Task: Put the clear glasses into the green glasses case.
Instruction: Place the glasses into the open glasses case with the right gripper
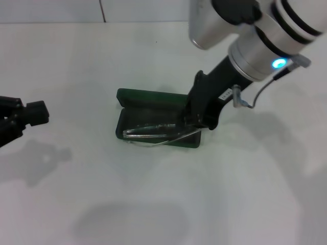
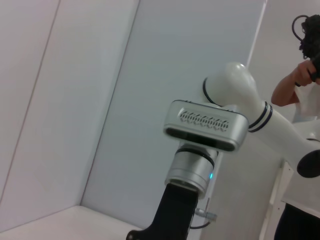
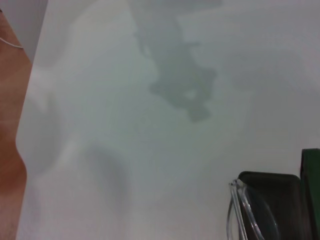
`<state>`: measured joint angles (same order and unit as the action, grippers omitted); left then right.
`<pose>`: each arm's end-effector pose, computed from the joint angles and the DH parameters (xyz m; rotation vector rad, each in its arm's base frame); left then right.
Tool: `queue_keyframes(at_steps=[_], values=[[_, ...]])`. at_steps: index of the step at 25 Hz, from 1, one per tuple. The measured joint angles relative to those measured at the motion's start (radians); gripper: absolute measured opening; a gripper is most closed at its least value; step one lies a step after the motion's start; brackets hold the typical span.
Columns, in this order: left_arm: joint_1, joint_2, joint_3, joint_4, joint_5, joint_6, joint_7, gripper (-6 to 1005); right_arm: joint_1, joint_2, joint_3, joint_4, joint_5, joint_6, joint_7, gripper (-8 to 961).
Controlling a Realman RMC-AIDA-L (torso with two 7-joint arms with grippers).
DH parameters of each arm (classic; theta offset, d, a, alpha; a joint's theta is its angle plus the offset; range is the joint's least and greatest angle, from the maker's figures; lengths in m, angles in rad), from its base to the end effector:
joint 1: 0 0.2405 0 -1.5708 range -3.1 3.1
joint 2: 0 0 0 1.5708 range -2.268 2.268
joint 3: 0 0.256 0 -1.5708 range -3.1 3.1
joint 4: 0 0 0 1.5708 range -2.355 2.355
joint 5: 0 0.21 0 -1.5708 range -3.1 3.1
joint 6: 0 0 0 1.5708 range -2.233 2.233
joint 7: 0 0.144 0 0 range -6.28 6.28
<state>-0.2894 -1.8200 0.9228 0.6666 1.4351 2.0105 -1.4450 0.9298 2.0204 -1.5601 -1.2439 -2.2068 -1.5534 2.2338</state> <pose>-0.2807 0.2529 0.1134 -2.7536 -0.5234 -1.1934 0.0483 0.3575 -0.0383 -3.0882 0.0288 -0.3582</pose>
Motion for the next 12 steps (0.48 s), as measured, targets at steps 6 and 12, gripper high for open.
queue_keyframes(at_steps=[6,12], values=[[0.009,-0.02,-0.002,-0.008,0.001,-0.001,0.005,52,0.068,-0.001,0.023,0.104,-0.001,0.003,-0.036,97],[0.003,-0.032,-0.002,-0.008,0.006,-0.005,0.017,52,0.091,0.0,0.022,0.125,-0.001,0.026,-0.063,145]])
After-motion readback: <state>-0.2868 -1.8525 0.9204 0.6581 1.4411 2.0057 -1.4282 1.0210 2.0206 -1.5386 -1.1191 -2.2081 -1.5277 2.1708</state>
